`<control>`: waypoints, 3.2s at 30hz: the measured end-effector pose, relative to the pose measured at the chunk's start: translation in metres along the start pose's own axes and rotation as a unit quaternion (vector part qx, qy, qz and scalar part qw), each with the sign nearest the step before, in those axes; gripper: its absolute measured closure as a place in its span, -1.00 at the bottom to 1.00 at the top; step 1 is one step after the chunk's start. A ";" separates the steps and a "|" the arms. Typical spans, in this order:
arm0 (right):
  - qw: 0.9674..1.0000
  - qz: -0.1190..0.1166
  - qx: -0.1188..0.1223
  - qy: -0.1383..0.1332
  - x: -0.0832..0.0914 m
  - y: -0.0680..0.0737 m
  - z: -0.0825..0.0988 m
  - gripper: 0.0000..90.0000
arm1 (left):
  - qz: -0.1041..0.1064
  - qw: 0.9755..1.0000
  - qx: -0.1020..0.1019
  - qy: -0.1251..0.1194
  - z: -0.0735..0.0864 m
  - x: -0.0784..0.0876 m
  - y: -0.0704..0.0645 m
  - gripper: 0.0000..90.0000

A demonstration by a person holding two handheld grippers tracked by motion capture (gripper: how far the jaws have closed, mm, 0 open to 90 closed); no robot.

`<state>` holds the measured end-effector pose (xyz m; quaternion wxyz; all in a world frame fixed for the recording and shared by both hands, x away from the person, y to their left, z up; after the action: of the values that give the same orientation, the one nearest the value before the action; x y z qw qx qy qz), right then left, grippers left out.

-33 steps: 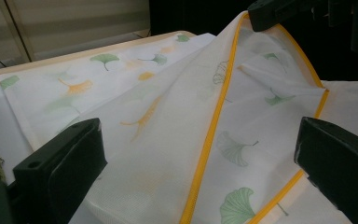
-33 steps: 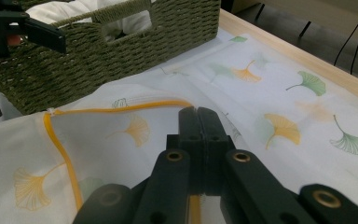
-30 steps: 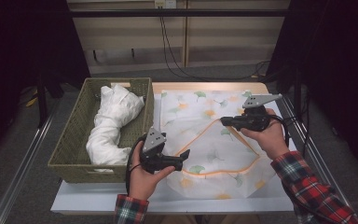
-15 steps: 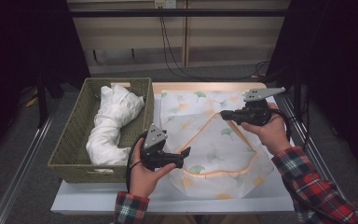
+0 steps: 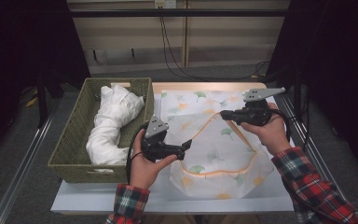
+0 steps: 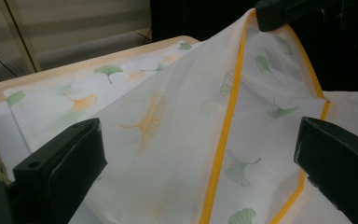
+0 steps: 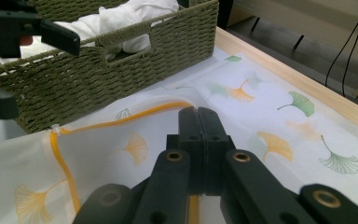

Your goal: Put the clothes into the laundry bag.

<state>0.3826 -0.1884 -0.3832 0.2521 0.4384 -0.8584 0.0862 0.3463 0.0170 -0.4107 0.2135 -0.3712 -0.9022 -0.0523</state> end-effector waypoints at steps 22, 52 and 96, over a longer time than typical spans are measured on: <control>1.000 0.003 0.003 0.008 -0.001 0.000 0.005 1.00 | -0.034 0.999 0.012 0.016 -0.034 0.003 0.045 -0.97; 1.000 0.004 0.000 0.017 -0.001 -0.003 0.012 1.00 | -0.187 0.973 0.042 0.127 0.024 0.032 0.168 -0.97; 1.000 -0.005 0.002 0.021 -0.008 -0.003 0.015 1.00 | -0.250 0.925 0.078 0.274 0.092 0.024 0.240 -0.95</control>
<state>0.3834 -0.1896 -0.4005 0.2698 0.4410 -0.8506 0.0960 0.4656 0.2282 -0.4991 0.4605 -0.0872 -0.8732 -0.1333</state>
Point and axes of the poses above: each handheld gripper's, and its own axes: x roughly backward along the jaws, z roughly out of its underside, y roughly to its left, the point moved 8 cm from there along -x, roughly forward along the jaws, and after that the axes turned 4 degrees about -z, right-handed, at the moved point
